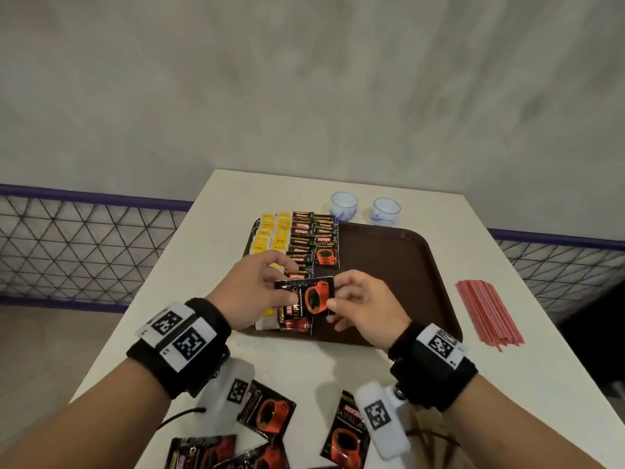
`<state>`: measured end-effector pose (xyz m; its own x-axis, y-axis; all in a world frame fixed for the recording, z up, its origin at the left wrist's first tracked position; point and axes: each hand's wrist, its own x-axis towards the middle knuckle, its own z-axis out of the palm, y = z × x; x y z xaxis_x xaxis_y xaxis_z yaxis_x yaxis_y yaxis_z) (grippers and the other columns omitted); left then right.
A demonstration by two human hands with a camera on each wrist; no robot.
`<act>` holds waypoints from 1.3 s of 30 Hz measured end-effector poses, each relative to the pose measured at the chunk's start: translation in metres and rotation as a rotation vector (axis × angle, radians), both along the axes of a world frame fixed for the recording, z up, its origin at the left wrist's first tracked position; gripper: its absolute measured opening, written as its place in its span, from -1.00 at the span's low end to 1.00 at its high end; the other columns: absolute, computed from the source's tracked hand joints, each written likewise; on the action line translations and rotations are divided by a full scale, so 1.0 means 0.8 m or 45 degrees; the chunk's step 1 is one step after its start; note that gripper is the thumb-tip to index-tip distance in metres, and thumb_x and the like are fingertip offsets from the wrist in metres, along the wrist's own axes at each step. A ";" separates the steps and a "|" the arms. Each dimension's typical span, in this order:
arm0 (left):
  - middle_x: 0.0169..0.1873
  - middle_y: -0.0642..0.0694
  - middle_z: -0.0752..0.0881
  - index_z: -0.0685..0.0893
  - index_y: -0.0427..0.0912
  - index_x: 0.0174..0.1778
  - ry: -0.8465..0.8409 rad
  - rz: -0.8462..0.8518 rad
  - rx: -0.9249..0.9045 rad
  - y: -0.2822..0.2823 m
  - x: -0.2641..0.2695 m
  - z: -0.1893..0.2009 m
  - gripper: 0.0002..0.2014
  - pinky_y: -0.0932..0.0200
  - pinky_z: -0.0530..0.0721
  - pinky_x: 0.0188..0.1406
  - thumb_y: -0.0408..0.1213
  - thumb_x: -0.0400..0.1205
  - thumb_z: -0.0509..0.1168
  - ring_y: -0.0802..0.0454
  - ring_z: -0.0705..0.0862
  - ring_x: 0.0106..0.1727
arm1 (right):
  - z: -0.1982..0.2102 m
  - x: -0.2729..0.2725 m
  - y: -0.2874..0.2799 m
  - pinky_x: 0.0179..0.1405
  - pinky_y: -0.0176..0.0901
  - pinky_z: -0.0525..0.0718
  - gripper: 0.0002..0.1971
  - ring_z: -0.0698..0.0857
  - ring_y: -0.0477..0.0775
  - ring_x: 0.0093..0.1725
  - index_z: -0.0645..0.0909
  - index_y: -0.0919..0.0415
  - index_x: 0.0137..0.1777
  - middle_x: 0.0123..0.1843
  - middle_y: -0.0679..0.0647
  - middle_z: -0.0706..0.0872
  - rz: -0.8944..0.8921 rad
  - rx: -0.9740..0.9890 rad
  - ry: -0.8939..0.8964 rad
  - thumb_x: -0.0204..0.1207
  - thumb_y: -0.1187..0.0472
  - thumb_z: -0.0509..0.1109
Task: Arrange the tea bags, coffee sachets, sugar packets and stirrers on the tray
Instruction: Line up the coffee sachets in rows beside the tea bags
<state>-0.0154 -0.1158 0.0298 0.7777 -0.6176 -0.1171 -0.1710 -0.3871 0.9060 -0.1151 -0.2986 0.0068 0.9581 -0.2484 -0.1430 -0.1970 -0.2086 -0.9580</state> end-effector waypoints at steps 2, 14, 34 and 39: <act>-0.26 0.03 0.65 0.65 0.00 -0.02 -0.057 -0.013 0.055 0.000 0.005 0.003 -0.64 0.22 0.54 -0.23 -0.41 0.37 0.56 0.09 0.55 -0.38 | 0.000 0.006 -0.005 -0.23 -0.19 0.71 -0.66 0.69 0.01 -0.23 0.59 -0.01 0.15 -0.14 0.03 0.67 0.027 -0.279 -0.094 0.47 0.35 0.50; -0.18 -0.01 0.77 0.69 0.01 -0.09 -0.250 0.040 -0.130 -0.014 0.032 0.004 -0.70 0.09 0.70 -0.02 -0.44 0.39 0.53 0.03 0.71 -0.12 | -0.001 0.048 -0.008 -0.41 -0.43 0.53 -0.78 0.66 -0.07 -0.41 0.62 -0.01 -0.14 -0.34 -0.04 0.69 0.316 -0.307 -0.059 0.53 0.38 0.43; -0.29 0.24 0.21 0.31 0.09 0.03 -0.417 -0.475 1.082 0.070 -0.040 -0.076 -0.76 0.14 0.45 -0.07 0.08 0.58 0.18 0.10 0.39 -0.07 | -0.077 0.154 -0.078 -0.53 -0.21 0.61 -0.83 0.64 0.07 -0.52 0.56 0.23 -0.26 -0.48 0.18 0.69 -0.478 -0.117 0.423 0.54 0.40 0.41; -0.10 0.16 0.32 0.33 0.00 0.24 -0.313 -0.413 1.083 0.048 -0.048 -0.090 -0.44 0.17 0.42 -0.02 0.18 0.45 0.34 0.06 0.47 0.12 | -0.074 0.161 -0.077 -0.59 -0.22 0.60 -0.86 0.62 0.03 -0.58 0.57 0.21 -0.23 -0.47 0.19 0.70 -0.524 -0.203 0.442 0.53 0.35 0.44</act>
<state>-0.0537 -0.0771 -0.0425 0.6457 -0.5907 -0.4839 -0.5350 -0.8021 0.2654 0.0138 -0.3603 -0.0527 0.6808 -0.6365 -0.3625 -0.5908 -0.1847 -0.7854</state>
